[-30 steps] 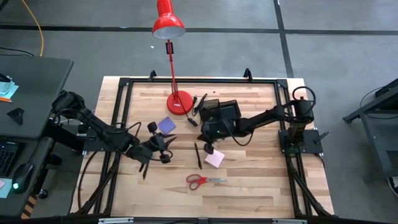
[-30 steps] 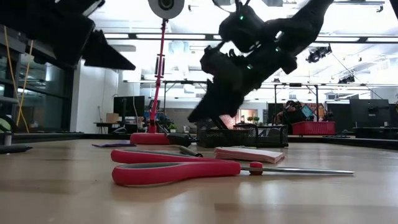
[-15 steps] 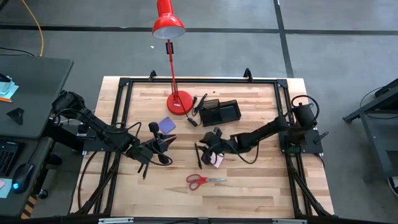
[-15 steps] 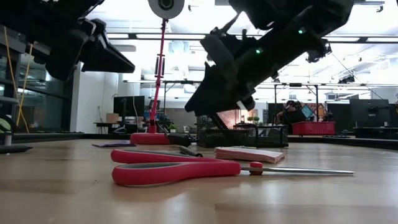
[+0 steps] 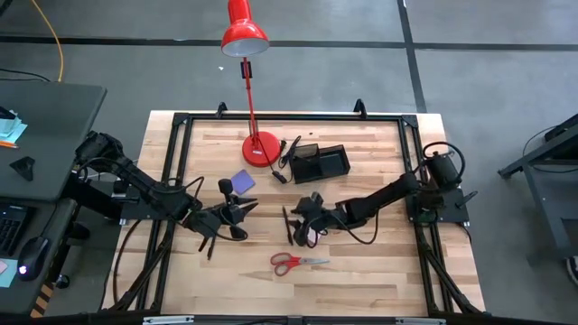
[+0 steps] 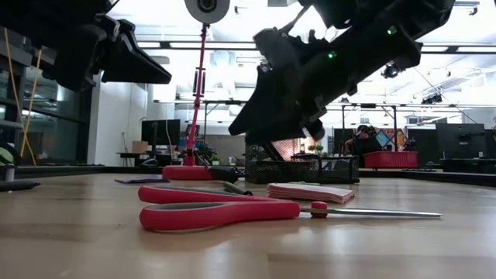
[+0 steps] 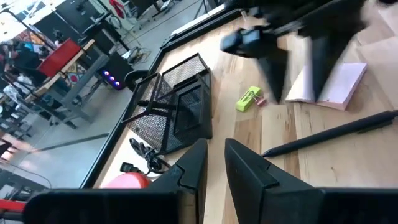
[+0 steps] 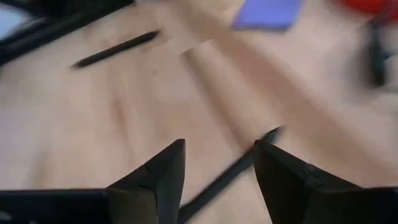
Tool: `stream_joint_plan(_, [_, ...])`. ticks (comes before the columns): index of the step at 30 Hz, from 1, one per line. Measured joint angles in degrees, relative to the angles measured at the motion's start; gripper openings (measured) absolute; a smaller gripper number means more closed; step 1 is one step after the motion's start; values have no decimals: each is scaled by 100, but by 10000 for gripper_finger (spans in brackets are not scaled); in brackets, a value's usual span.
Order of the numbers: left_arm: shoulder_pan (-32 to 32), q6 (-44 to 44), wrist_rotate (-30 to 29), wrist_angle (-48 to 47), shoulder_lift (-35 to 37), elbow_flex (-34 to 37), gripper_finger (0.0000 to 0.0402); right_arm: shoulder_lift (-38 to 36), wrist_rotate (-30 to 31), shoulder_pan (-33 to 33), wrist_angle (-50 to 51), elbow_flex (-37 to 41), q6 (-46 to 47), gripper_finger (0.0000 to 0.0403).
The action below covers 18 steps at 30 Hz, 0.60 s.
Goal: Pick and place office supplies into organizer
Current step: Put the black pen into the black desk organizer
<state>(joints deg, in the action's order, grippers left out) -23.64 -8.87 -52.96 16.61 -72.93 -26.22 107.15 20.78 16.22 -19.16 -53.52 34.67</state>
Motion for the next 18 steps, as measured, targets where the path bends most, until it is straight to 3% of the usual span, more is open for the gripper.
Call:
stream_joint_plan(4, [2,-65,6,-17,0,2,49,3,-535,-47,-262,0,132,177])
stream_joint_plan(6, [0,-8,6,-56,0,2,49,4,-479,-64,-418,0,134,177])
stream_joint_plan(12, [2,-82,-259,-51,2,2,49,174,1089,138,-232,-235,289,179])
stream_joint_plan(18, [4,-463,-128,-38,11,4,49,857,1595,258,1054,-1364,549,179])
